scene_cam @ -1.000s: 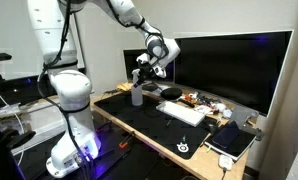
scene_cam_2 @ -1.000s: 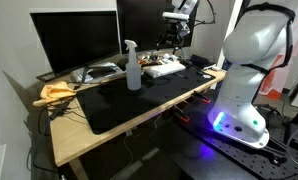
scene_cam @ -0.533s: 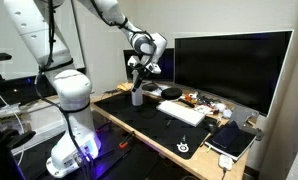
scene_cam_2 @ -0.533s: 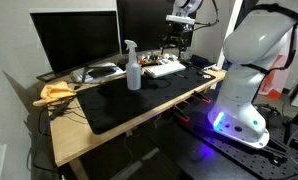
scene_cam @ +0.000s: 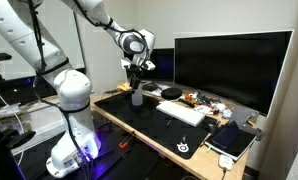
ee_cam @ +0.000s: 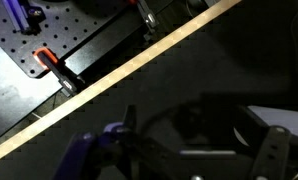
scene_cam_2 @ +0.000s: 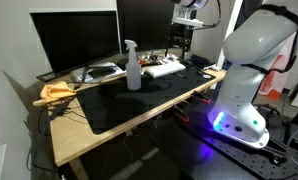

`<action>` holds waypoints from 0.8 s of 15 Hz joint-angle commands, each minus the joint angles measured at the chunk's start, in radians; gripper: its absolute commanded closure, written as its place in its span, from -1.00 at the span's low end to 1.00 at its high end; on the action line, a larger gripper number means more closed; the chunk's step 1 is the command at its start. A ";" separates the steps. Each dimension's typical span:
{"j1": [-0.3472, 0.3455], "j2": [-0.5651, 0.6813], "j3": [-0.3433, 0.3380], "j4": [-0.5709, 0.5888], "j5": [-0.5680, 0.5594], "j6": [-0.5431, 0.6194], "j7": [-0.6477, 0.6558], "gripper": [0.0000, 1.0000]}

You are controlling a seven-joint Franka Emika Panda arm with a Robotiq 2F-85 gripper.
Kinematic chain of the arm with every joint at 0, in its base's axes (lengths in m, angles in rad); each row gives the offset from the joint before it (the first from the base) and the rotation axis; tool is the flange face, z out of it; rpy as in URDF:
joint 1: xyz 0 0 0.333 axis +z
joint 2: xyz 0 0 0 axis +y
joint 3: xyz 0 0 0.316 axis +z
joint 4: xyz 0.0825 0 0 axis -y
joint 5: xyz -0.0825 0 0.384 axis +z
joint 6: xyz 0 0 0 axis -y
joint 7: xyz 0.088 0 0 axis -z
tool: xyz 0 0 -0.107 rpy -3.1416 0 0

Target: Pick up the white spray bottle then set it back down again

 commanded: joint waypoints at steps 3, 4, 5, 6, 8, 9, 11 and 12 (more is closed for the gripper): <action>0.031 -0.093 0.035 -0.066 -0.018 0.044 -0.054 -1.00; 0.040 -0.095 0.046 -0.069 -0.019 0.060 -0.054 -1.00; 0.047 -0.097 0.058 -0.070 -0.023 0.069 -0.051 -1.00; 0.052 -0.094 0.071 -0.072 -0.033 0.086 -0.047 -1.00; 0.068 -0.090 0.095 -0.076 -0.041 0.125 -0.031 -1.00; 0.075 -0.086 0.106 -0.076 -0.040 0.144 -0.023 -1.00; 0.079 -0.060 0.090 -0.053 -0.026 0.121 -0.038 -1.00; 0.085 -0.060 0.093 -0.054 -0.026 0.124 -0.034 -1.00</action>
